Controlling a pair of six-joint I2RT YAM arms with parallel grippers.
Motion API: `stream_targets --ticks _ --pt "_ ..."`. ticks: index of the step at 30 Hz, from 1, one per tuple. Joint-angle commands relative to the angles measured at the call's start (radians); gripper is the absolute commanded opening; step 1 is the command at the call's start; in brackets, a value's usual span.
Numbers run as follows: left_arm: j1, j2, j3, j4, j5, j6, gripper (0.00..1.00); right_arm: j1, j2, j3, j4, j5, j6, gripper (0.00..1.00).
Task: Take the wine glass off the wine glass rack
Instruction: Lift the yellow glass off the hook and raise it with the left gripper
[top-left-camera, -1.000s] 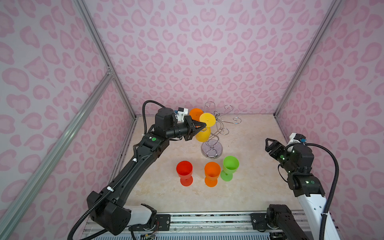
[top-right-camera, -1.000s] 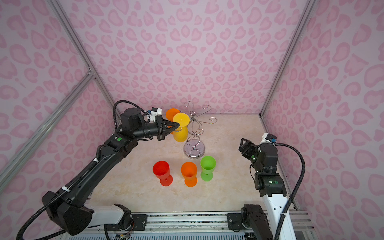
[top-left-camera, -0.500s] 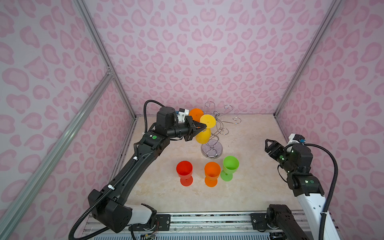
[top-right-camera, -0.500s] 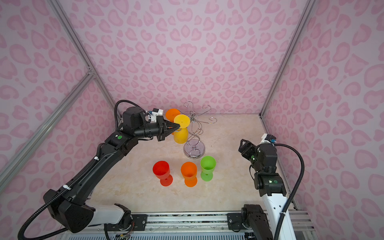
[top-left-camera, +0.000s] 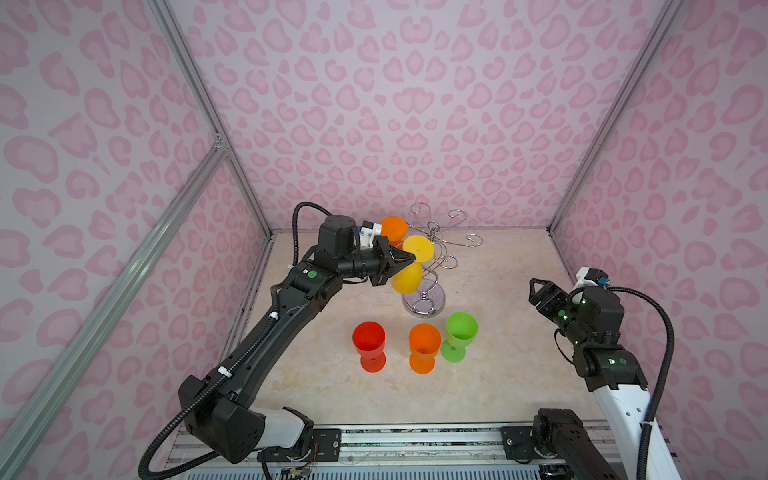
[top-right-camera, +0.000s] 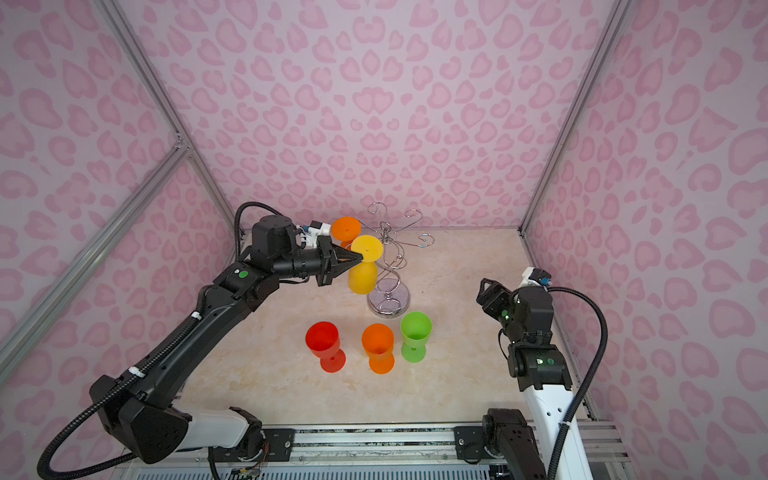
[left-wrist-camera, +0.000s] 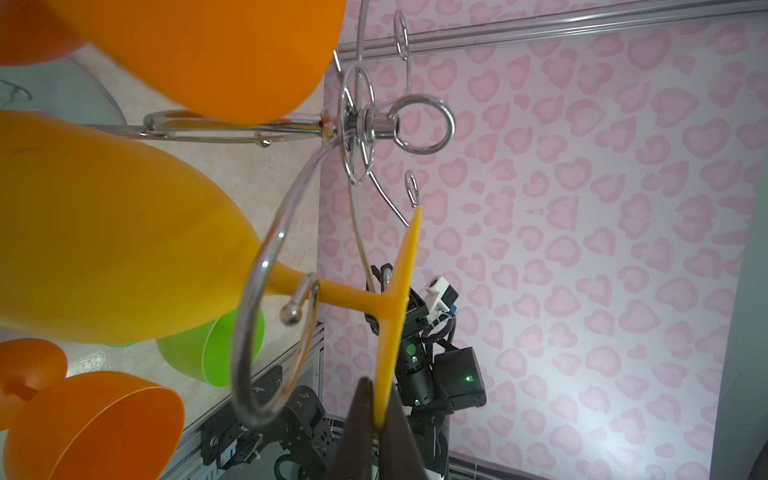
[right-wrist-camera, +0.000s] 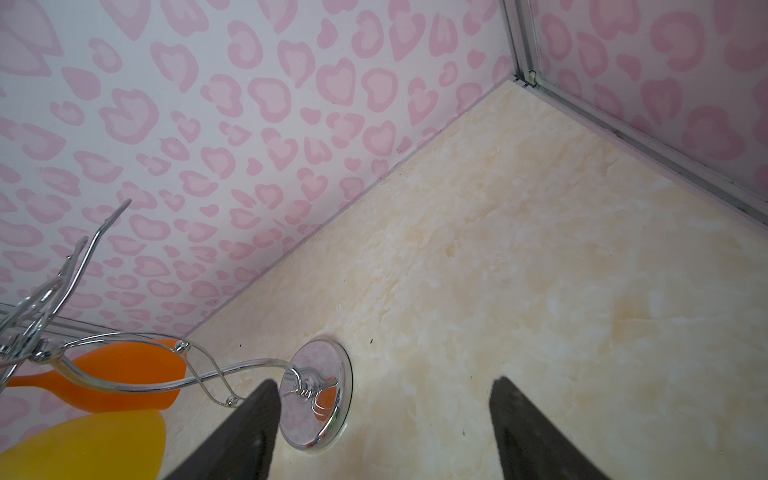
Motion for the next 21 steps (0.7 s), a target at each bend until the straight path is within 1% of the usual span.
stream_targets --ticks 1,8,12,18,21 --pt "-0.009 0.001 -0.001 0.005 0.007 0.014 0.02 0.0 0.005 -0.007 0.026 -0.01 0.008 0.8" --pt "-0.031 -0.002 -0.004 0.006 0.018 0.009 0.02 -0.001 0.0 -0.007 0.019 -0.007 0.006 0.8" --pt "-0.038 -0.036 -0.023 0.009 0.025 0.003 0.02 0.0 -0.006 -0.007 0.013 -0.006 0.006 0.8" --pt "-0.038 -0.146 -0.091 0.031 0.055 -0.017 0.02 -0.001 0.005 -0.003 0.019 -0.017 0.016 0.8" --pt "-0.038 -0.213 -0.093 0.018 0.074 -0.007 0.02 0.0 0.019 0.008 0.019 -0.021 0.016 0.8"
